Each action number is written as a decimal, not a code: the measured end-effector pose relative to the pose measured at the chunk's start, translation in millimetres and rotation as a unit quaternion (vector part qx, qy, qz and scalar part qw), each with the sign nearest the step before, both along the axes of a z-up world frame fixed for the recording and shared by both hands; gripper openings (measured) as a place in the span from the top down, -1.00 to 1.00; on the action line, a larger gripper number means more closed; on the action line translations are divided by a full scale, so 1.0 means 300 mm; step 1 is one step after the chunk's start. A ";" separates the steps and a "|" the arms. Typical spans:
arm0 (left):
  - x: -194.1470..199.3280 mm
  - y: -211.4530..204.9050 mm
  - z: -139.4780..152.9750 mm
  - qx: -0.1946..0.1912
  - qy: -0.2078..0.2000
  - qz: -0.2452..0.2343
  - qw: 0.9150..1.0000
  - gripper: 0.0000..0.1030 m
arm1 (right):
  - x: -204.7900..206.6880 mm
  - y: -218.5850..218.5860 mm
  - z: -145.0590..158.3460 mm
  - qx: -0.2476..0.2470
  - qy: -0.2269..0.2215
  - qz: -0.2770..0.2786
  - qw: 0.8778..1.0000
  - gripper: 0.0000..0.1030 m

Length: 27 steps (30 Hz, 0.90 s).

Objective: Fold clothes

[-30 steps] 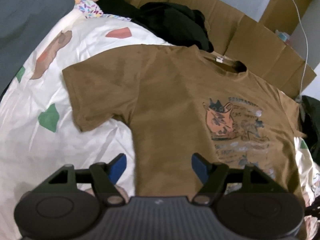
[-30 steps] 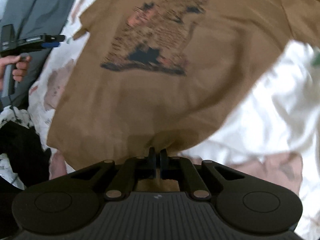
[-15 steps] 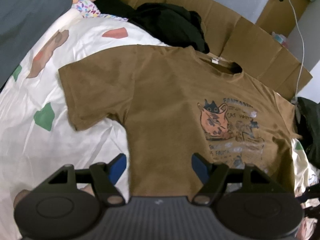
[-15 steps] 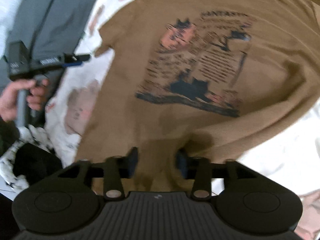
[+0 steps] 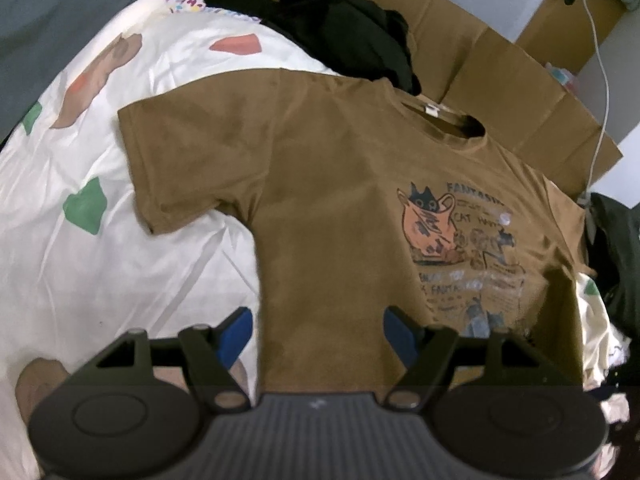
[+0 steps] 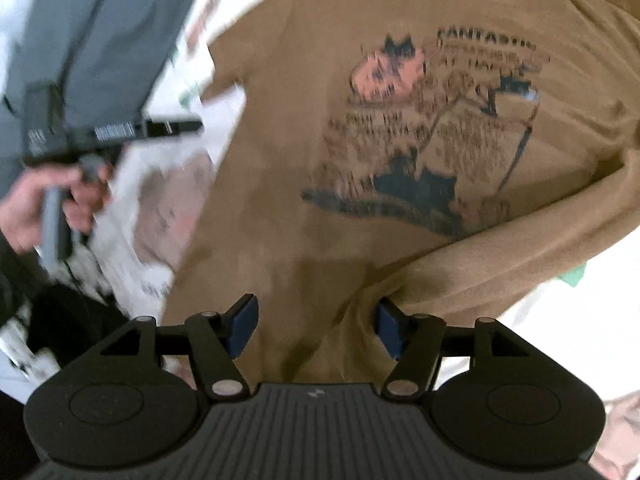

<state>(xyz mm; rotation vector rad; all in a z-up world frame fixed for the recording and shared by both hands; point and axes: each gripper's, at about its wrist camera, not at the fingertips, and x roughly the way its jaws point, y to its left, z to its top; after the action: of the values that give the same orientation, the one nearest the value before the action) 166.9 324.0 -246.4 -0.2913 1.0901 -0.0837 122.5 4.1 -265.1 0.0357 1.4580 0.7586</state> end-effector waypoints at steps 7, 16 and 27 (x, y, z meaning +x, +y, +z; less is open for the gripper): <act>-0.003 0.006 0.000 -0.005 0.001 0.004 1.000 -0.46 | -0.041 -0.118 -0.067 -0.039 0.009 -0.004 0.999 -0.31; -0.001 -0.012 -0.004 -0.004 0.003 -0.001 1.000 -0.46 | -0.069 -0.182 -0.131 -0.026 0.000 0.009 1.000 -0.30; -0.003 -0.013 -0.016 -0.004 0.008 -0.003 1.000 -0.46 | -0.042 -0.113 -0.084 0.032 0.002 0.030 0.999 0.92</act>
<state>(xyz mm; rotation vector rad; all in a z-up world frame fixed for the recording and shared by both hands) 166.0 320.1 -251.2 -0.2967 1.1065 -0.0911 110.0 -29.7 -290.2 0.0428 1.4436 0.8543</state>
